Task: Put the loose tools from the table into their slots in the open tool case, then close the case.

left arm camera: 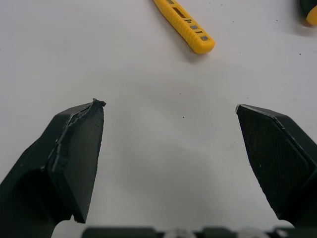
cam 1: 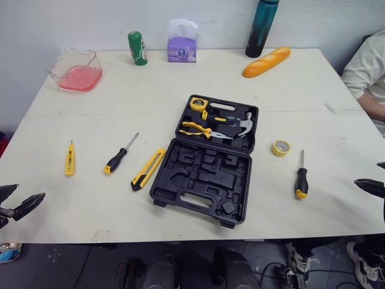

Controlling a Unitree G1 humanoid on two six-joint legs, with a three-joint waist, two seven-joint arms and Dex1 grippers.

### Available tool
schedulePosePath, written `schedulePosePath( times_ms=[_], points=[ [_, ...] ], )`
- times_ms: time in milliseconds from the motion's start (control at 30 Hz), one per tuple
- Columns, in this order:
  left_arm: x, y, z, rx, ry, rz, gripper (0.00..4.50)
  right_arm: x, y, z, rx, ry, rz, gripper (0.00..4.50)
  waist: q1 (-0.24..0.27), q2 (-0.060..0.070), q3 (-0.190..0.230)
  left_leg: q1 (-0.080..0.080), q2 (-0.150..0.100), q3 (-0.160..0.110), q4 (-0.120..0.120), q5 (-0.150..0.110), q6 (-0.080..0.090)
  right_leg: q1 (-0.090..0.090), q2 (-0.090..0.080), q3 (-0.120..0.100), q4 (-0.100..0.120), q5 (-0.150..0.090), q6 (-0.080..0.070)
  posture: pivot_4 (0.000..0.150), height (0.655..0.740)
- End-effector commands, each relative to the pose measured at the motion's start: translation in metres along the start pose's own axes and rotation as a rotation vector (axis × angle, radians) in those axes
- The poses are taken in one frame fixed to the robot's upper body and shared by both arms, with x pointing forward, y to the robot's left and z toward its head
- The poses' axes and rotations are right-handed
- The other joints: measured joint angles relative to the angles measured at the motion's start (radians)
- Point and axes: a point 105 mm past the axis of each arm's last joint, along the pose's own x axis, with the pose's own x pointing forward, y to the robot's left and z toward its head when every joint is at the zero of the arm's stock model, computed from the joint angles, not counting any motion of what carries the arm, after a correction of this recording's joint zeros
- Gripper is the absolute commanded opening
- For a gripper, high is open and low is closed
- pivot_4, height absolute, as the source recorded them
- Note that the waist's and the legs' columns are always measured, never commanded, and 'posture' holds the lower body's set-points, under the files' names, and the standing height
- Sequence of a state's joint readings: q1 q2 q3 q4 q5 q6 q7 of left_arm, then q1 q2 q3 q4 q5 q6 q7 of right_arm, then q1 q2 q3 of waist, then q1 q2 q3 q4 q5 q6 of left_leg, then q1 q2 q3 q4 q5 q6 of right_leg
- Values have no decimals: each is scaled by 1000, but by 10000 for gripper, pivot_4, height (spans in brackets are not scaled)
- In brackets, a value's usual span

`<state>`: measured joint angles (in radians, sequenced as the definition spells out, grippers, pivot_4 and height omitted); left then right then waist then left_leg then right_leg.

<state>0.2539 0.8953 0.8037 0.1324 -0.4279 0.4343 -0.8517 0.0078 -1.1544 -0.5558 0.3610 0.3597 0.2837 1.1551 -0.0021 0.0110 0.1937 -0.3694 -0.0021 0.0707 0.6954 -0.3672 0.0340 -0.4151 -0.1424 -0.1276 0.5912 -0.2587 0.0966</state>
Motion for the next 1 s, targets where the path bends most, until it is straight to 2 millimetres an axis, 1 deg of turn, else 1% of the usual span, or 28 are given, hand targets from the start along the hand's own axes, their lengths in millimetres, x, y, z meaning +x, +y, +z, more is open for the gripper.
schedulePosePath(
  times_ms=[33,100,200,400,433,633,933,1000],
  points=[
    [3,5,7,20,-12,10,44720,-5,-1,12,-29,-36,-26,45000,1,0,0,0,0,0,0,0,0,0,0,0,0,0,0,1500,7314],
    [11,3,11,26,-27,-12,44720,-6,1,14,-33,-48,-41,45000,5,1,-1,0,0,0,0,0,0,0,0,0,0,0,0,1500,7314],
    [16,3,13,31,-34,-20,44720,-6,3,16,-32,-59,-58,45000,4,1,-1,0,0,0,0,0,-1,0,0,0,1,0,0,1500,7314],
    [20,0,9,45,-15,-41,44720,-6,6,19,-35,-65,-79,45000,-1,1,-1,0,0,0,-1,1,1,0,1,0,1,0,0,1500,7314],
    [20,0,9,47,-15,-43,44720,-6,5,19,-35,-67,-85,45000,-1,1,-1,0,0,1,-1,2,3,0,1,0,1,0,0,1500,7314],
    [22,-3,16,49,-29,-65,44720,-7,3,20,-31,-68,-111,45000,0,1,-1,0,0,1,-1,2,3,0,0,0,1,0,0,1500,7314],
    [25,-5,17,49,-32,-80,44720,-6,2,22,-35,-72,-133,45000,1,1,-1,1,0,1,-1,3,3,0,1,0,2,0,0,1500,7314],
    [27,-9,21,59,-40,-98,44720,-6,3,25,-38,-78,-137,45000,1,1,-1,1,0,1,-1,3,4,0,1,0,2,0,0,1500,7314]
  ],
)
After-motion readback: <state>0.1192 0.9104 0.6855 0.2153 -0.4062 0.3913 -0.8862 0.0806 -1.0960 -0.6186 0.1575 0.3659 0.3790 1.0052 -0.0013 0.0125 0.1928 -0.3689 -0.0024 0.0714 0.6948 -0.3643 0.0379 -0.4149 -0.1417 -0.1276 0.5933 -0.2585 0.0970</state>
